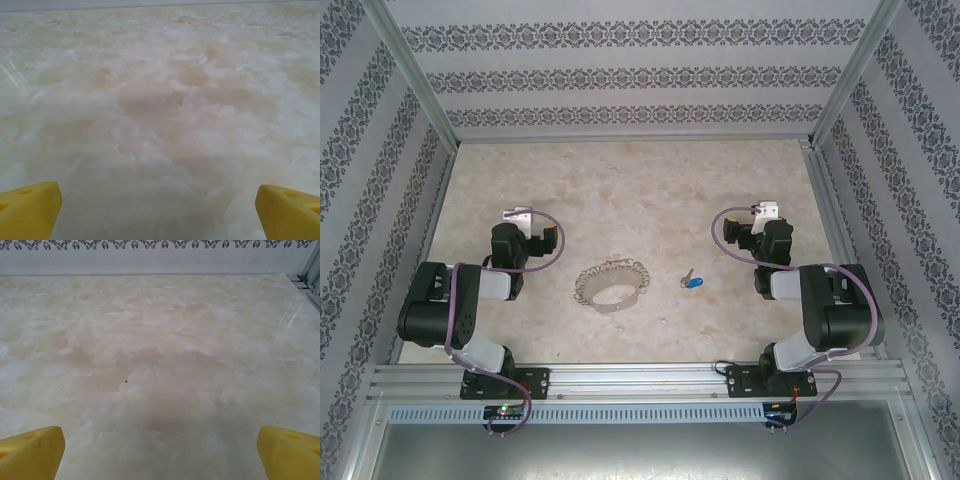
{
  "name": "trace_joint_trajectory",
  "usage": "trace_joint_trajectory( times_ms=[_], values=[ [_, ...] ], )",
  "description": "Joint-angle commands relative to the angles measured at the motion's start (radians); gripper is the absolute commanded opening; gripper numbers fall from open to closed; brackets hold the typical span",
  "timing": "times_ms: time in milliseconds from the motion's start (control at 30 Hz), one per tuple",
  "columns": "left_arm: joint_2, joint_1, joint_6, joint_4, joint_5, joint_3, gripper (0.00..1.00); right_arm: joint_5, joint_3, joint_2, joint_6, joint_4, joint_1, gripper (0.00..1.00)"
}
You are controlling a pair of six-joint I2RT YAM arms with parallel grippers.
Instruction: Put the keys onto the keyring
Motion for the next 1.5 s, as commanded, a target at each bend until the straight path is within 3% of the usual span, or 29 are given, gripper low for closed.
trace_joint_trajectory(
  times_ms=[0,833,1100,1300,1467],
  values=[
    [-0.005,0.012,0.005,-0.001,-0.01,0.016,1.0,-0.009,0.008,-0.017,0.005,0.018,-0.003,0.98],
    [-0.007,0.019,0.002,-0.007,-0.003,0.019,1.0,0.001,0.006,-0.023,0.018,0.027,-0.009,0.98],
    [-0.157,0.011,0.01,-0.284,-0.013,0.115,1.0,0.074,0.048,-0.243,0.027,-0.228,0.004,0.98],
    [-0.254,0.008,-0.088,-0.545,0.037,0.238,1.0,0.099,0.114,-0.37,0.244,-0.443,-0.014,0.98],
    [-0.268,-0.029,-0.281,-0.821,0.139,0.417,1.0,-0.068,0.081,-0.433,0.371,-0.447,-0.039,0.98]
  ],
)
